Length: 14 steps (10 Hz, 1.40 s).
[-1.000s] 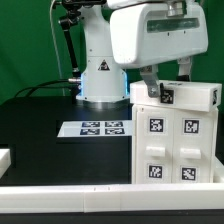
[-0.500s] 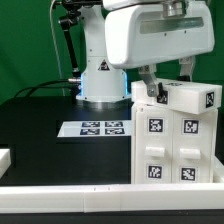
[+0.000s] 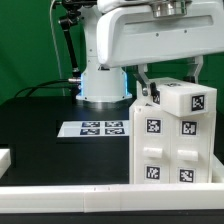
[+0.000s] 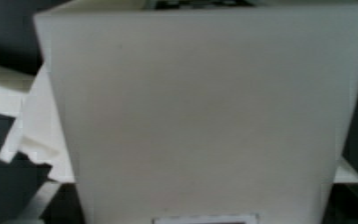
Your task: Assemble cabinet
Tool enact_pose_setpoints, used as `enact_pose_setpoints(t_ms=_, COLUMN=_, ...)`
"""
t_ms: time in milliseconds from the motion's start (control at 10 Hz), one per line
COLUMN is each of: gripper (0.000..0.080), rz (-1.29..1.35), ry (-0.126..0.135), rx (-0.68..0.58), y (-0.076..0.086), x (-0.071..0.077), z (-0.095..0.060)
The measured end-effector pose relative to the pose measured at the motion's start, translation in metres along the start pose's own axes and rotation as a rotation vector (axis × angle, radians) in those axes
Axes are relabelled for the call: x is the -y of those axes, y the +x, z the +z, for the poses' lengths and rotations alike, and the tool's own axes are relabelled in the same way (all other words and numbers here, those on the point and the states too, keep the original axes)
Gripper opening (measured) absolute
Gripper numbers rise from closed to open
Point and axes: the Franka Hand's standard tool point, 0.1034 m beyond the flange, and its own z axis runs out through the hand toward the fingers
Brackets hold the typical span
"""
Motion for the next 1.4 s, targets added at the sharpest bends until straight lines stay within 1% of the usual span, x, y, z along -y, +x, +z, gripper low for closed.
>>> enact_pose_setpoints(t_ms=100, gripper=0.0560, rz=0.105, ry=-0.004, rx=-0.012, y=0.0014, x=-0.0002, z=-0.0007)
enact_pose_setpoints(t_ms=500, gripper=0.0560, rz=0.440, ry=-0.002, rx=-0.025, y=0.0028, x=0.0008, z=-0.0006)
enact_pose_setpoints(t_ms=800, gripper=0.0560, rz=0.600, ry=0.000, rx=-0.024, y=0.0024, x=0.0005, z=-0.0005)
enact_pose_setpoints(t_ms=1000, gripper=0.0560, rz=0.778, ry=0.002, rx=-0.019, y=0.0015, x=0.0008, z=-0.0003)
enact_pose_setpoints(t_ms=1300, gripper=0.0560, rz=0.908, ry=0.003, rx=-0.012, y=0.0002, x=0.0024, z=0.0003)
enact_pose_setpoints(t_ms=1400, gripper=0.0560, rz=1.037, ry=0.005, rx=-0.009, y=-0.0006, x=0.0055, z=0.0011)
